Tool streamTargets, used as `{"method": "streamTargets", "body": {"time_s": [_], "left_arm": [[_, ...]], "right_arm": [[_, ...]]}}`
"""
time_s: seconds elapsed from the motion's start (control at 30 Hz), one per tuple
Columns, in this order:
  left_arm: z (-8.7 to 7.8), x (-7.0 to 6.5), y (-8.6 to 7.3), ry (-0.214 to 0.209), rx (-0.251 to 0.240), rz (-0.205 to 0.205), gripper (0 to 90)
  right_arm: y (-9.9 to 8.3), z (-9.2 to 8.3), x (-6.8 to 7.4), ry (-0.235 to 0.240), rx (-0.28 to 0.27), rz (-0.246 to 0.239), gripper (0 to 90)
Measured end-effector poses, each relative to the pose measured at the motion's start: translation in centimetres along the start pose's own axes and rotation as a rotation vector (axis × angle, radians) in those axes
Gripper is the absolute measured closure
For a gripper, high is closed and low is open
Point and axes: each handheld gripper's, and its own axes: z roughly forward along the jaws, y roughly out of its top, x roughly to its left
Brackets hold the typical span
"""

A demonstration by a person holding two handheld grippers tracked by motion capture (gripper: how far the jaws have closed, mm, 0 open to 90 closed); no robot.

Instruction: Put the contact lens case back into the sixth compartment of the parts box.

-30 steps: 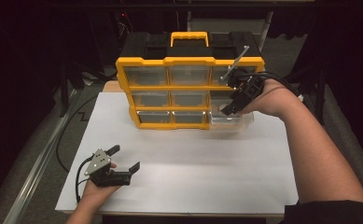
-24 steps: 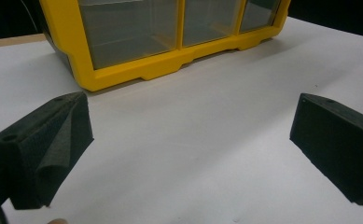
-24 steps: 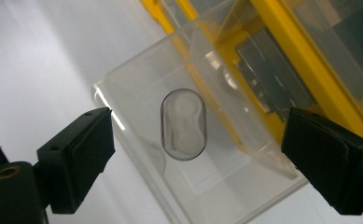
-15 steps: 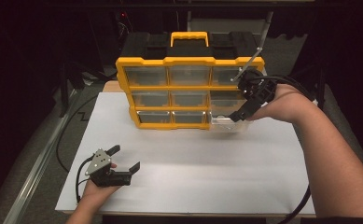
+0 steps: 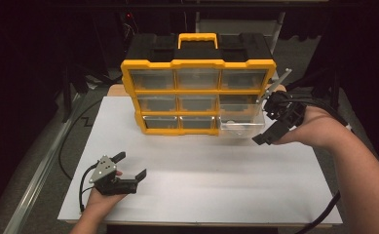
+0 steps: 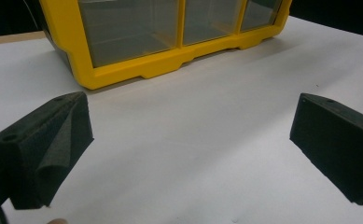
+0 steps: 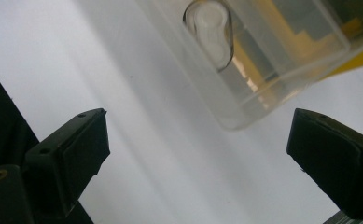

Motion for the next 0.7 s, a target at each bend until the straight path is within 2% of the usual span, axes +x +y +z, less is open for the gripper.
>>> {"method": "streamTargets", "body": {"time_s": [0.37, 0.63, 0.7], "left_arm": [[-0.2, 0.1, 0.1, 0.011, -0.010, 0.002, 0.3], [-0.1, -0.1, 0.1, 0.008, -0.006, 0.009, 0.3], [-0.1, -0.1, 0.1, 0.008, -0.010, 0.002, 0.4]], "right_arm": [[-3.5, 1.5, 0.9, -0.015, 0.053, 0.034, 2.5], [-5.3, 2.5, 1.5, -0.028, 0.072, 0.049, 0.1], [-5.7, 2.9, 1.8, -0.050, 0.068, 0.043, 0.1]]}}
